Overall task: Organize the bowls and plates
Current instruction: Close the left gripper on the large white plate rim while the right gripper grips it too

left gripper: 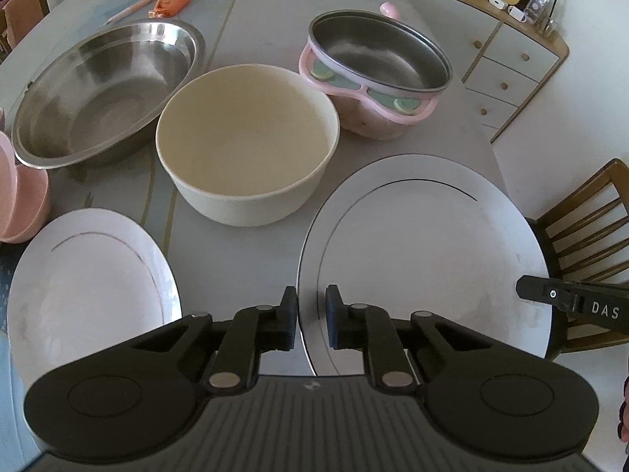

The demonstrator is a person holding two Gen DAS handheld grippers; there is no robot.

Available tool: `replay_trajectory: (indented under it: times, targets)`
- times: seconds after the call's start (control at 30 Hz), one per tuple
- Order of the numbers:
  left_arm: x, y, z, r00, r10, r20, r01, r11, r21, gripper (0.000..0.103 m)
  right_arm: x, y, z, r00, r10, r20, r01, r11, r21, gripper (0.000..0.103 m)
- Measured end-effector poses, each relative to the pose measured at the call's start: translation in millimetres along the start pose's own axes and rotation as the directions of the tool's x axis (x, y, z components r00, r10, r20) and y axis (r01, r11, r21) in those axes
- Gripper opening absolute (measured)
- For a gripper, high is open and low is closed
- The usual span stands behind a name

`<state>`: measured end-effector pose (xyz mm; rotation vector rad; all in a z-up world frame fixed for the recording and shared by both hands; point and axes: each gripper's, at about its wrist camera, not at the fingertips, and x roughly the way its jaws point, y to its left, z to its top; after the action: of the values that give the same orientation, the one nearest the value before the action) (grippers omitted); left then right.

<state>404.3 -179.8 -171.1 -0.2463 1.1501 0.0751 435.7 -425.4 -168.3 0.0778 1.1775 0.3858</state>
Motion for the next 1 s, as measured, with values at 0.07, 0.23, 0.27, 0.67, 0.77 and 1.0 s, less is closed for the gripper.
replay_trajectory:
  times: [0.07, 0.23, 0.27, 0.67, 0.77, 1.0]
  targets:
    - [-1.3, 2.2, -1.9, 1.0, -0.005, -0.003, 0.005, 1.0, -0.003, 0.013, -1.5, -1.0, -2.7, 1.0, 0.007, -0.003, -0.007, 1.0, 0.002, 0.011]
    - [-6.8, 5.4, -12.8, 1.0, -0.007, -0.013, 0.007, 1.0, -0.001, 0.012, -7.3, 1.2, -15.1, 1.0, 0.019, -0.01, -0.019, 1.0, 0.003, 0.011]
    - [-8.8, 6.8, -16.1, 1.0, -0.008, -0.014, 0.008, 1.0, 0.0, 0.012, -9.7, 1.4, -19.6, 1.0, 0.023, -0.011, -0.023, 1.0, 0.006, 0.011]
    - [-48.0, 29.4, -69.7, 0.998, -0.054, -0.011, 0.055, 0.998, 0.042, 0.009, -46.6, 16.7, -88.8, 0.999, 0.032, -0.007, -0.031, 0.998, 0.055, 0.008]
    - [-55.9, 39.2, -86.8, 0.997, -0.071, -0.019, 0.072, 0.996, 0.057, 0.009, -57.0, 24.5, -111.2, 0.999, 0.04, -0.005, -0.039, 0.996, 0.075, 0.007]
    - [-77.1, 53.5, -122.4, 0.994, -0.103, -0.037, 0.106, 0.988, 0.109, 0.009, -67.3, 37.8, -153.3, 0.999, 0.035, -0.015, -0.033, 0.99, 0.136, 0.007]
